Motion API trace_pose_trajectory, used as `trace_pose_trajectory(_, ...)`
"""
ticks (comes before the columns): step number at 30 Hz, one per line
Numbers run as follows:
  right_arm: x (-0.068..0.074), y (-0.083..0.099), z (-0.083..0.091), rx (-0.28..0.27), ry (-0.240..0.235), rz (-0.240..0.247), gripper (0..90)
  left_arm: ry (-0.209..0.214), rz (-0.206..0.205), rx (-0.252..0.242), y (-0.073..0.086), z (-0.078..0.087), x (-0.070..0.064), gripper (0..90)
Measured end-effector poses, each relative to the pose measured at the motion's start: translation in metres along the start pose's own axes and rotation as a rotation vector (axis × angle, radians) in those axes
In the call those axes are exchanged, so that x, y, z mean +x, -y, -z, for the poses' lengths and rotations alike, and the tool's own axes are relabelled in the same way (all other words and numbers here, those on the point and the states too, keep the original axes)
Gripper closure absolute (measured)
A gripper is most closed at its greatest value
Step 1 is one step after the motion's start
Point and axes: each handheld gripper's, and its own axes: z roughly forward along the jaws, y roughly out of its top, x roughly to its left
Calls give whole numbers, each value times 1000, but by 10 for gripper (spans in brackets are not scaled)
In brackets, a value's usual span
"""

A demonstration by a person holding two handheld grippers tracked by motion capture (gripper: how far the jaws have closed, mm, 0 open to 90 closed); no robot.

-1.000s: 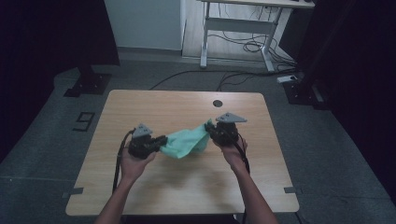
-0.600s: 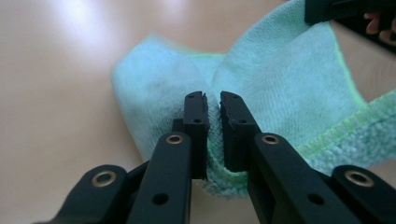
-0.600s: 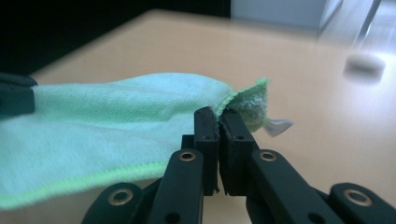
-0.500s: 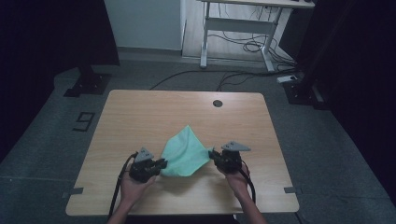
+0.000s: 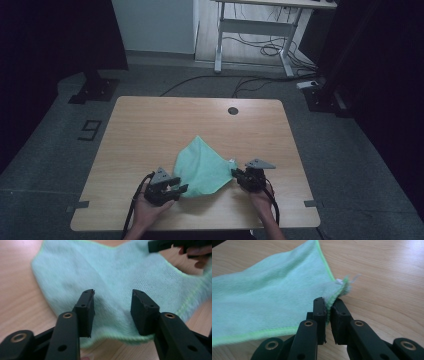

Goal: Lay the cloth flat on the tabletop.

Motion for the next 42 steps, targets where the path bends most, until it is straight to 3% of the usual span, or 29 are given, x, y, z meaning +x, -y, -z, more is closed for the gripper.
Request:
trace_pose_trajectory(3,-7,1,2,4,42,8,820,18,4,-25,-6,7,3,527)
trace_pose_trajectory(7,-17,1,4,0,47,-19,823,12,1,-37,-13,10,6,521)
trace_pose_trajectory(12,-22,0,3,1,53,-19,822,-31,-8,19,-37,-23,20,531)
trace_pose_trajectory(13,-22,0,3,1,56,-15,822,-31,-8,19,-37,-23,20,533)
trace_pose_trajectory(14,-22,0,3,3,56,-13,822,-28,-6,47,-48,-42,28,536)
trace_pose_trajectory(17,-23,0,4,5,64,0,822,-27,-6,96,-59,-67,38,549)
trace_pose_trajectory(23,-26,-1,2,16,75,4,822,-22,14,172,-57,-96,49,566)
trace_pose_trajectory(28,-30,-2,-3,35,90,7,826,-23,11,201,-49,-99,50,564)
trace_pose_trajectory(31,-30,-3,-6,40,89,-3,833,-20,27,183,-44,-94,52,578)
trace_pose_trajectory(35,-29,-7,-10,59,107,21,846,-15,51,169,-37,-86,53,584)
trace_pose_trajectory(38,-31,-11,-15,79,120,40,861,-11,70,164,-29,-78,49,584)
trace_pose_trajectory(42,-36,-22,-30,128,141,75,864,-2,50,170,-20,-69,38,576)
